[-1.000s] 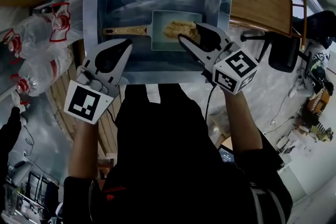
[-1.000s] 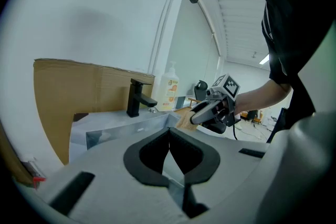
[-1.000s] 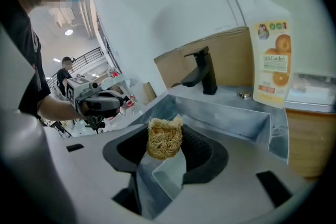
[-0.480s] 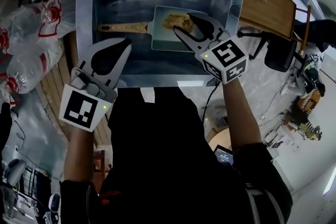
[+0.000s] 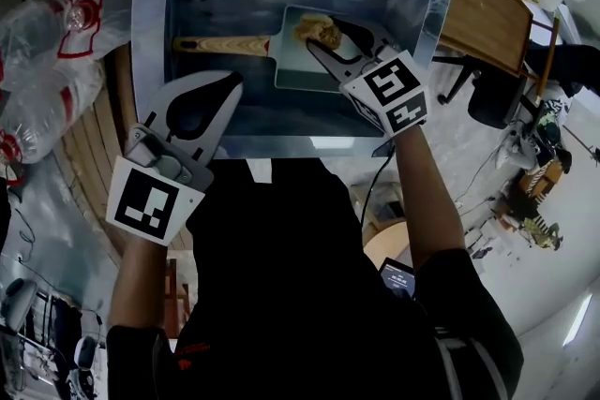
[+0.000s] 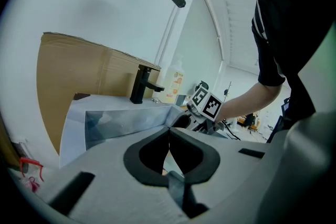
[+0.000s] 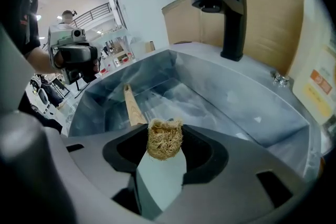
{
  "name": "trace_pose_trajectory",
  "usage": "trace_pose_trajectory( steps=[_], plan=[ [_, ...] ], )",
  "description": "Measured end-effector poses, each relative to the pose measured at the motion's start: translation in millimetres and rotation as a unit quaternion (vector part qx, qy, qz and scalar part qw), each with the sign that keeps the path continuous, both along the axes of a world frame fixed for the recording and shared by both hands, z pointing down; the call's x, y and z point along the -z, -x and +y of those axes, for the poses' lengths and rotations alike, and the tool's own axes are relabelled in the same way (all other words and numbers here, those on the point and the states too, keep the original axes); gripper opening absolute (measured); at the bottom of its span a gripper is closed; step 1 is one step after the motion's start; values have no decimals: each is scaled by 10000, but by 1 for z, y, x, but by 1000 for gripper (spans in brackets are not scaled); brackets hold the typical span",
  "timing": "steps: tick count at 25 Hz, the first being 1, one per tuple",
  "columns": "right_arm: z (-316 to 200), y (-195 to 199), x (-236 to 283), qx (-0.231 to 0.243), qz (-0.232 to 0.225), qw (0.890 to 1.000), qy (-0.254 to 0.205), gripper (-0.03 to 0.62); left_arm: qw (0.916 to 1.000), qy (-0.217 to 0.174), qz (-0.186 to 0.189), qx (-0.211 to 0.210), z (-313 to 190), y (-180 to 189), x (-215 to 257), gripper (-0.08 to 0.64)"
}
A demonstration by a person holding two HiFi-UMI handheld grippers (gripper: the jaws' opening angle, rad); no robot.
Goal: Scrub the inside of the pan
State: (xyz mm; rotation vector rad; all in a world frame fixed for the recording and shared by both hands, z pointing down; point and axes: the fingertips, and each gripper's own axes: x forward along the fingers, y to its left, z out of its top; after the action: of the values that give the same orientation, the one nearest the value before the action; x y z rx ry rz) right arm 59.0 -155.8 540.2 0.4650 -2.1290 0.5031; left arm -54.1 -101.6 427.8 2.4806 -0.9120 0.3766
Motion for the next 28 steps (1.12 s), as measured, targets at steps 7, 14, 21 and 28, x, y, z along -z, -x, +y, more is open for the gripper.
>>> trace_pose_trajectory(
  steps=[7, 14, 21, 28],
  plan=[
    [4, 11, -23, 460, 448, 9979, -78, 195, 10000, 12, 91, -25, 5, 0, -7, 18],
    [4, 14, -31, 766, 781, 9939, -140, 195, 9999, 65, 89, -11, 7, 4, -11, 18],
    [6, -2, -32, 862, 1120, 9899, -52, 195, 9998, 106, 143, -6, 3, -3, -11, 18],
    [2, -35, -31, 1257, 1821, 9750, -186, 193, 9997, 134, 204, -51, -3, -23, -11, 18]
  ],
)
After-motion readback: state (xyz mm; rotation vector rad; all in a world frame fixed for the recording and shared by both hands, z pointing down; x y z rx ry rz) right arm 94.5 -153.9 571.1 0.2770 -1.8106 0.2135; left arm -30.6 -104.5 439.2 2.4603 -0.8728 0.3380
